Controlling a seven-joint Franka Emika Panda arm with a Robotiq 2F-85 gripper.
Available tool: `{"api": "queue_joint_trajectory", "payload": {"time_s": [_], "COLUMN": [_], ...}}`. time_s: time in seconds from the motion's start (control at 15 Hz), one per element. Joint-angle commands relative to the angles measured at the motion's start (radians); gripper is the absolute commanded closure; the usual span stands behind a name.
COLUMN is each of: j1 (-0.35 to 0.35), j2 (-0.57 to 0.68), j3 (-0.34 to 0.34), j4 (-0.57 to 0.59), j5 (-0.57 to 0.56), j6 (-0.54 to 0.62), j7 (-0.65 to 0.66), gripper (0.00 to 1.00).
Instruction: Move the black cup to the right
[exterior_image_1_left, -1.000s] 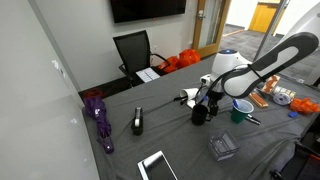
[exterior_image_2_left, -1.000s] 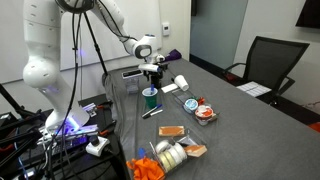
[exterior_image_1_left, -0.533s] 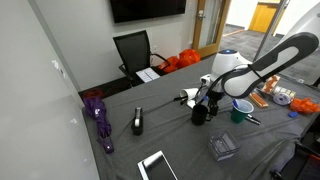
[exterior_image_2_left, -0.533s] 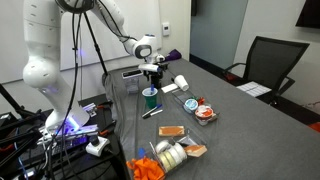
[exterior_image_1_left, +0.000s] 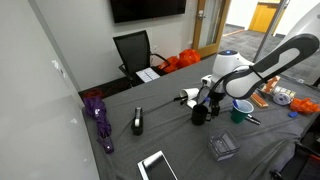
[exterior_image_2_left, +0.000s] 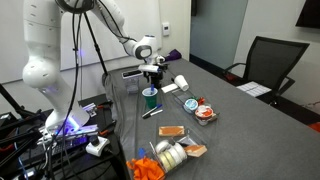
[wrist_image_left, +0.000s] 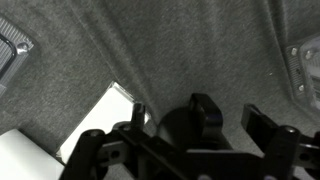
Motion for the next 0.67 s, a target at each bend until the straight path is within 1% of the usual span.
{"api": "queue_joint_trajectory", "payload": {"time_s": [0.0, 0.4, 0.47, 0.53, 0.6], "j1": [-0.031, -0.044, -0.049, -0.054, -0.058], "j2": [0.019, 0.063, 0.07, 0.075, 0.08], "j3": [0.03, 0.048, 0.052, 0.056, 0.06], "j4": [-0.017, -0.023, -0.023, -0.024, -0.025], "j5": [-0.018, -0.019, -0.018, -0.016, -0.017], "j6": [0.02, 0.081, 0.092, 0.11, 0.124], "j7": [-0.011, -0.013, -0.015, -0.017, -0.018], "gripper": [0.0, 0.0, 0.25, 0.28, 0.34]}}
